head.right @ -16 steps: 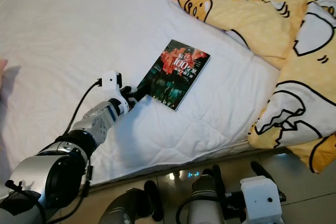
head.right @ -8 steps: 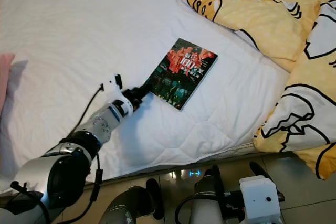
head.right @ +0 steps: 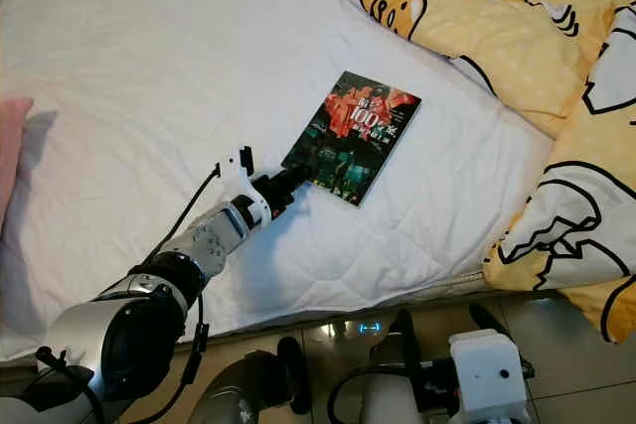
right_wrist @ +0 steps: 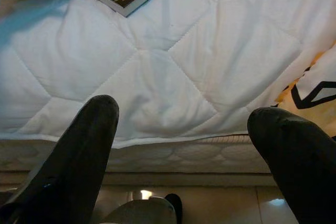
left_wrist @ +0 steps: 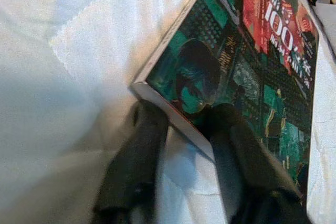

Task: Clean up the room

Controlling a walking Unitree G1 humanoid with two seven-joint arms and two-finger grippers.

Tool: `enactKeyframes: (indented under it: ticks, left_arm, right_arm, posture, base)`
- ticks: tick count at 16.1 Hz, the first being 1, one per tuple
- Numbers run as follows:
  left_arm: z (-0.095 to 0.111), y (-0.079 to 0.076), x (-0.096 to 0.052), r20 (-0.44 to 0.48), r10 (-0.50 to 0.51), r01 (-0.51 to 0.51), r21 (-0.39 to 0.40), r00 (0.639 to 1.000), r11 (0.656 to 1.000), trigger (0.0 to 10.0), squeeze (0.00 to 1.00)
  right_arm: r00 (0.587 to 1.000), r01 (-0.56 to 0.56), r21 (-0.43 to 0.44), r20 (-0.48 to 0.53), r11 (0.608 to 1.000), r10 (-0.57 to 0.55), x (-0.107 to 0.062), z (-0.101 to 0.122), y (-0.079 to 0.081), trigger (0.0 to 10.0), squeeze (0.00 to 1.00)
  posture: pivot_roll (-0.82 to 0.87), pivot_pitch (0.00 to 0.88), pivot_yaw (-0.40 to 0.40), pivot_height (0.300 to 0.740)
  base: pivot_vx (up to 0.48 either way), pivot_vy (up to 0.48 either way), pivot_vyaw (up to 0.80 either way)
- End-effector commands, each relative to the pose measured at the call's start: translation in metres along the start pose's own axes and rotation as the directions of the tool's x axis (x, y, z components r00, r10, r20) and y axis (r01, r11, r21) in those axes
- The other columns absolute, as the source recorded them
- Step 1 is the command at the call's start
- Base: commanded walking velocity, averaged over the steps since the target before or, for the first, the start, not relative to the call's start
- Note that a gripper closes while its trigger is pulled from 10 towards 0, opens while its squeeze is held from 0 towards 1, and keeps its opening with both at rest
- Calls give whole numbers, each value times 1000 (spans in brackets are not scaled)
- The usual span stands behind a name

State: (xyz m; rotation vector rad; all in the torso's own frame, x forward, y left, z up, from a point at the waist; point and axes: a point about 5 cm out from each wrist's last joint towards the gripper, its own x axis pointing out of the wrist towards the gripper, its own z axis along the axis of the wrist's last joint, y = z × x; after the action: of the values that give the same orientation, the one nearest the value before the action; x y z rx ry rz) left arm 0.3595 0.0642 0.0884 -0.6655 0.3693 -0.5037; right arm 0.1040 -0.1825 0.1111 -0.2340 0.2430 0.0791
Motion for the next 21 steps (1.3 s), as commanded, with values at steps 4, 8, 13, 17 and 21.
enactKeyframes:
  ticks: [4, 8, 13, 17, 21]
  left_arm:
    - [-13, 6, -4, 0, 48, -47, -150, 999, 988, 0, 0]
    - [-6, 8, -3, 100, 90, -56, -302, 991, 952, 0, 0]
    - [11, 17, -9, 192, 86, -14, -350, 978, 937, 0, 0]
    - [18, 34, -29, 216, 48, -21, -125, 975, 992, 0, 0]
    - [75, 58, -70, 400, 195, -247, 82, 895, 966, 0, 0]
  right_arm:
    - [999, -2, 7, -40, 1000, 3, -4, -7, 3, 10000, 0]
    - [999, -1, 9, -44, 1000, 1, -5, -7, 4, 10000, 0]
    - [1000, -4, 16, -30, 1000, 5, 3, -9, 6, 10000, 0]
    - [1000, 3, 28, 18, 1000, -3, 27, -8, 2, 10000, 0]
    - [996, 7, 108, 90, 994, -16, 94, 0, -7, 10000, 0]
  posture:
    - [-435, 324, 238, 740]
    - [-433, 330, 238, 740]
    - [-408, 306, 254, 740]
    - [-366, 231, 255, 740]
    - [-266, 62, 226, 740]
  base:
    - [0, 0, 0]
    - [0, 0, 0]
    - [0, 0, 0]
    - [0, 0, 0]
    - [0, 0, 0]
